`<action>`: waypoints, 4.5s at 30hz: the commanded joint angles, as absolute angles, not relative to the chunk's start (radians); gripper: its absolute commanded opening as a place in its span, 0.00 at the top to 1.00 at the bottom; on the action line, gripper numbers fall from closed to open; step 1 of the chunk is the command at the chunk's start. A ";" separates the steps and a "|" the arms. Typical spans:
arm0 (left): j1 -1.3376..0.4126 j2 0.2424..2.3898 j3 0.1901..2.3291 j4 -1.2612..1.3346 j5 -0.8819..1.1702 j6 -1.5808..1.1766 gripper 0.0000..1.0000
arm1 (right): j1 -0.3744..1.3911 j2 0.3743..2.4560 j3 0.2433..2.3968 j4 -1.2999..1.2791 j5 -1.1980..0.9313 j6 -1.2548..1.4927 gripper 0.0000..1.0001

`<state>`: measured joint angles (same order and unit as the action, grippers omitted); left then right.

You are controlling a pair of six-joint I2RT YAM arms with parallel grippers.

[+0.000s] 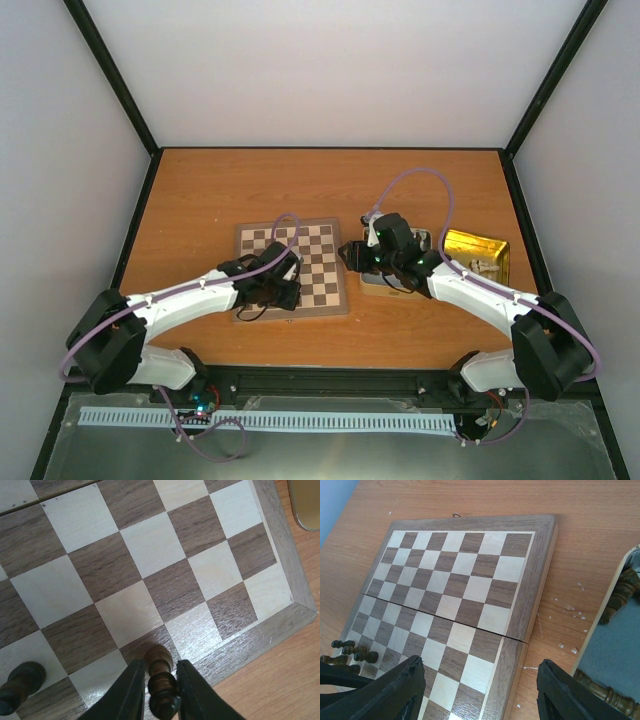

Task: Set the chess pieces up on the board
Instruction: Place the chess piece on the chessboard, then pick up the chess piece from the storage box, then place the chess piece on the chessboard.

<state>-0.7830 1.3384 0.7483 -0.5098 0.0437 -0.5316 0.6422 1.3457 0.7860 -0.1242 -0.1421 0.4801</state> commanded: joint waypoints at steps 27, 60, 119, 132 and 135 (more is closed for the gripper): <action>-0.739 0.889 0.814 -0.285 -0.304 -0.345 0.24 | 0.396 1.433 0.868 -0.574 0.170 0.638 0.44; -0.739 0.921 0.770 -0.260 -0.219 -0.370 0.23 | 0.328 1.544 0.881 -0.342 -0.046 0.464 0.93; -0.833 1.133 0.635 0.118 -0.177 -0.632 0.97 | 0.761 1.492 0.883 0.118 -0.355 1.721 0.76; -0.791 1.146 0.909 -0.794 -0.070 -0.522 0.97 | 0.706 1.330 0.846 -0.198 -0.094 1.235 0.28; -0.762 1.147 0.927 -0.904 -0.036 -0.538 0.97 | 0.704 1.284 0.853 -0.288 -0.005 1.187 0.28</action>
<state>-0.7944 1.1397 0.8803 -0.5961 -0.0849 -0.5495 0.7120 1.3510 0.8555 -0.1436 -0.1783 1.3106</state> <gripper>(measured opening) 0.115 0.724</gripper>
